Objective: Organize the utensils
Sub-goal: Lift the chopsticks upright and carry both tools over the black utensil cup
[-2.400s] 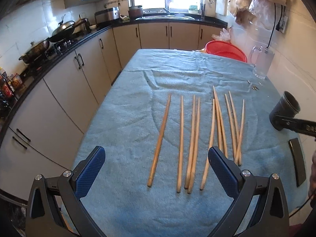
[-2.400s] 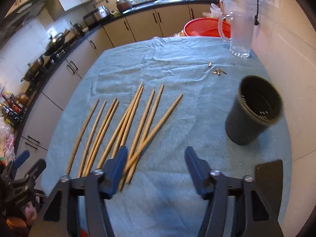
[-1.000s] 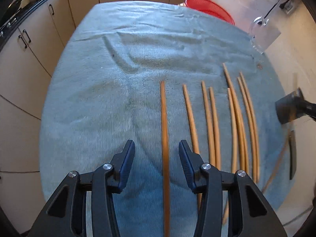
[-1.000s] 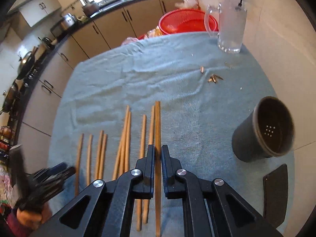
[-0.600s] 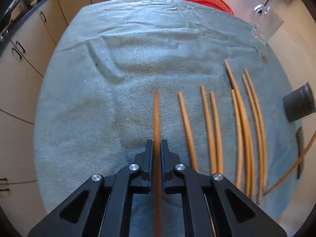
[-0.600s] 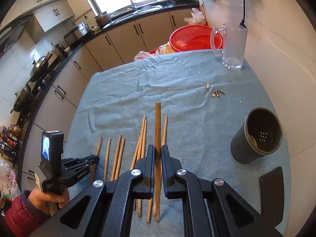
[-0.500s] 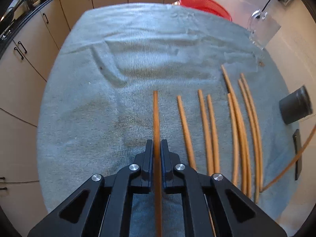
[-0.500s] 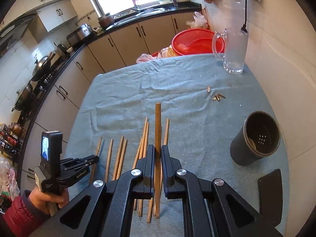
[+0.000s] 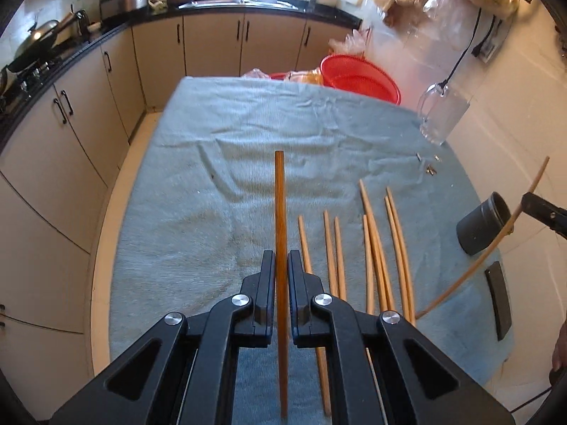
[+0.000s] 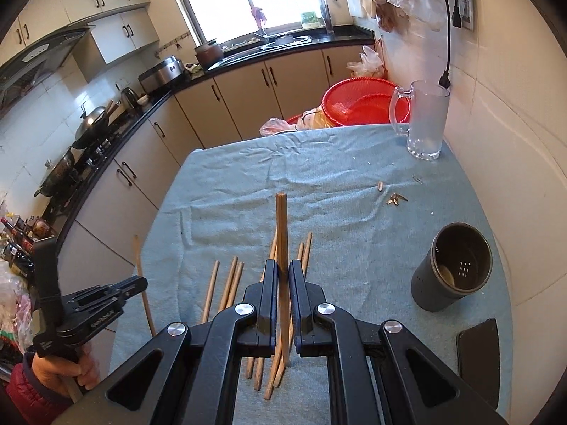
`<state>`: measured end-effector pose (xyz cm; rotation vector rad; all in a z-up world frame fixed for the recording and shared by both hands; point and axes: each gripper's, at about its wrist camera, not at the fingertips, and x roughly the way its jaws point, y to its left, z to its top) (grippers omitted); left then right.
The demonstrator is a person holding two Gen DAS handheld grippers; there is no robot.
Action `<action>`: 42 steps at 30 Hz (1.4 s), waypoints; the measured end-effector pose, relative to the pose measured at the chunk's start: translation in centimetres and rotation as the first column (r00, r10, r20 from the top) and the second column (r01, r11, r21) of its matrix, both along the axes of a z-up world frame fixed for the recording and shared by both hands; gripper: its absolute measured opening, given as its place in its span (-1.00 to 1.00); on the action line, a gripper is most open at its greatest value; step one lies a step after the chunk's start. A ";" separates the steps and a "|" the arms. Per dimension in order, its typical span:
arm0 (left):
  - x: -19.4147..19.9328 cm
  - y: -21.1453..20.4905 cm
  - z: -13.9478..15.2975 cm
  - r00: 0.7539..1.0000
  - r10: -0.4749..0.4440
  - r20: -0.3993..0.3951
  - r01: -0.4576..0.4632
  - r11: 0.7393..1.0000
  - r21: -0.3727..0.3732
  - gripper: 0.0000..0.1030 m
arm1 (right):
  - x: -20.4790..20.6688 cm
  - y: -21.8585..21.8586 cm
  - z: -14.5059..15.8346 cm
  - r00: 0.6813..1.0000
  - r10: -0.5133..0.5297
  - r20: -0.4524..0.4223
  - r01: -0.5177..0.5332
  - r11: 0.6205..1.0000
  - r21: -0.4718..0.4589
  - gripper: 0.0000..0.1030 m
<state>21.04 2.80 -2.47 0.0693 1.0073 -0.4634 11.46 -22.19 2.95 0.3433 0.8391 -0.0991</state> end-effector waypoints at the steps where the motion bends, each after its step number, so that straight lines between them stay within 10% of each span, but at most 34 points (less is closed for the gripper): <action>1: -0.3 0.1 0.4 1.000 0.005 0.009 -0.005 1.000 -0.004 -0.88 | -0.1 0.0 0.2 1.000 0.002 0.007 -0.002 1.000 0.000 -0.86; 23: -1.9 -1.1 6.0 0.993 0.018 0.118 -0.012 0.999 -0.050 -0.88 | -2.8 -3.0 3.9 0.994 -0.025 0.105 0.025 1.000 0.004 -0.86; 42: -2.7 -10.2 12.3 0.964 -0.157 0.212 0.182 0.978 -0.101 -0.88 | -8.6 -10.0 8.4 0.959 -0.199 0.201 0.197 0.980 0.028 -0.86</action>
